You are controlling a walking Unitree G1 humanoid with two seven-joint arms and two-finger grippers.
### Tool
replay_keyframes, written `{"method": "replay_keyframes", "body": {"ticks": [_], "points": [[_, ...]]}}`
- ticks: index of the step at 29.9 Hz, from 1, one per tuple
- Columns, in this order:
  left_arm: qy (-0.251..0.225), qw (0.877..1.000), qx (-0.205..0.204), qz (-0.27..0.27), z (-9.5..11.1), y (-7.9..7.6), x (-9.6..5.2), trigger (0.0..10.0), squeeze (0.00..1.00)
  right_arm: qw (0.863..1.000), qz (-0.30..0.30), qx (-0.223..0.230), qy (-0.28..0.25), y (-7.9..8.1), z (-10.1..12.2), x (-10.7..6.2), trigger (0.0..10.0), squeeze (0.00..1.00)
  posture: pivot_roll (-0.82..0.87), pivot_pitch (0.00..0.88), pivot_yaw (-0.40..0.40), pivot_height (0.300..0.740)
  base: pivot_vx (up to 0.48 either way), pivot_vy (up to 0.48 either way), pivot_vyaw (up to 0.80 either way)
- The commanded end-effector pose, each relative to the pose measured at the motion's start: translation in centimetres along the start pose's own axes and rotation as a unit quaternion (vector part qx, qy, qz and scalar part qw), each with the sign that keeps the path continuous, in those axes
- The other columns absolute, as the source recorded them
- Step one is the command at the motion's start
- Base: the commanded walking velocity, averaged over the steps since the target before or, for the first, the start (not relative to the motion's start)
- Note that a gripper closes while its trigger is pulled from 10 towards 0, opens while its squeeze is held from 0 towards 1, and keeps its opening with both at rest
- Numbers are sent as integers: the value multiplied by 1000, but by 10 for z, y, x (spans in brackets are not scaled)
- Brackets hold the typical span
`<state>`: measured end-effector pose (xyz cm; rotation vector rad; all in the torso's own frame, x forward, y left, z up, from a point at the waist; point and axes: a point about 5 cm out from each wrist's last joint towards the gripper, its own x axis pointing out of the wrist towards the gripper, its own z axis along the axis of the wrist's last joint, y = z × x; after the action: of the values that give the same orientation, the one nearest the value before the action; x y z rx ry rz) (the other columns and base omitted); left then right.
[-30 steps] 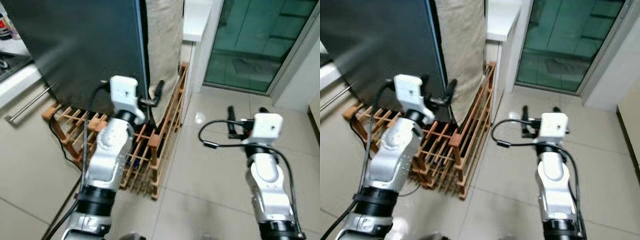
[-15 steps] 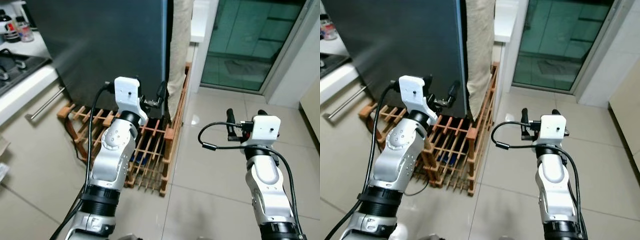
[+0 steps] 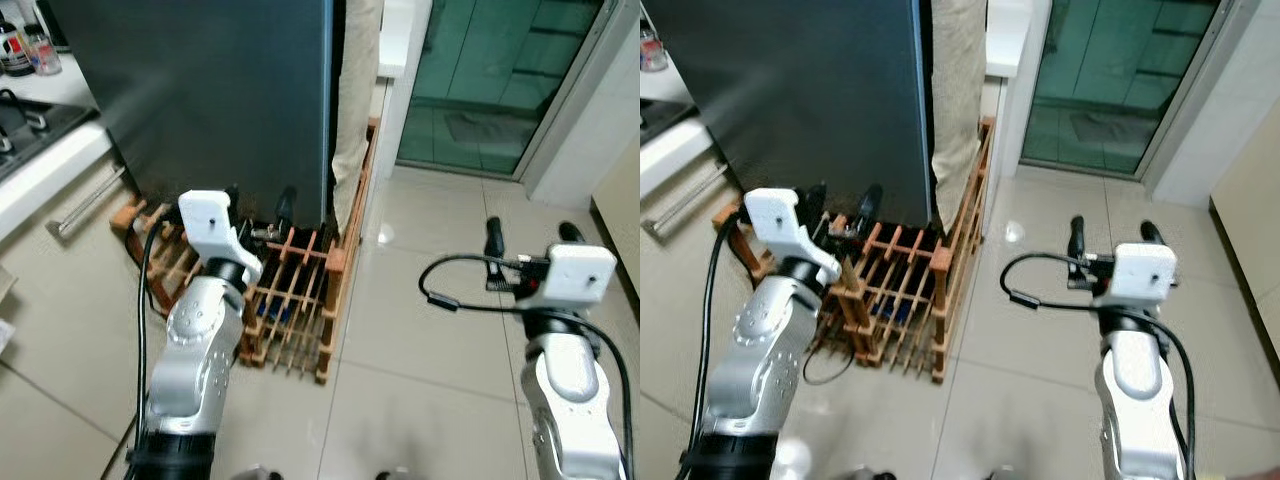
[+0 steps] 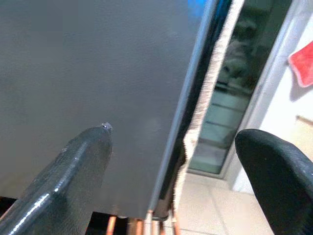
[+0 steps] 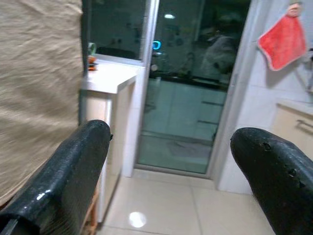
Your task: Restocking fridge
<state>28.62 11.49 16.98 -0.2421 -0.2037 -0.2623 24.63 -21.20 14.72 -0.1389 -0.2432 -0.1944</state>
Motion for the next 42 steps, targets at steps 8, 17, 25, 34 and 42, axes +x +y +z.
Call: {"method": "replay_keyframes", "body": {"ticks": [8,17,25,34,42], "points": [[-20,999,-11,-24,11,-15,6,10000,0,1000,-2,4,3,3,4,1,10000,0,-125,47,10,740,294,-375,0],[-30,999,-15,-36,15,-20,9,10000,0,1000,5,25,-15,12,15,29,10000,0,-124,37,8,740,326,-349,0],[5,1000,8,-2,8,-12,21,10000,0,999,32,18,1,20,7,27,10000,0,-117,29,11,740,248,-114,0],[0,999,48,17,12,-7,35,10000,0,999,36,17,9,20,1,26,10000,0,-123,16,20,740,0,0,0],[-5,998,63,-6,12,-10,34,10000,0,999,37,15,12,20,-2,24,10000,0,-123,7,23,740,0,0,0]]}}
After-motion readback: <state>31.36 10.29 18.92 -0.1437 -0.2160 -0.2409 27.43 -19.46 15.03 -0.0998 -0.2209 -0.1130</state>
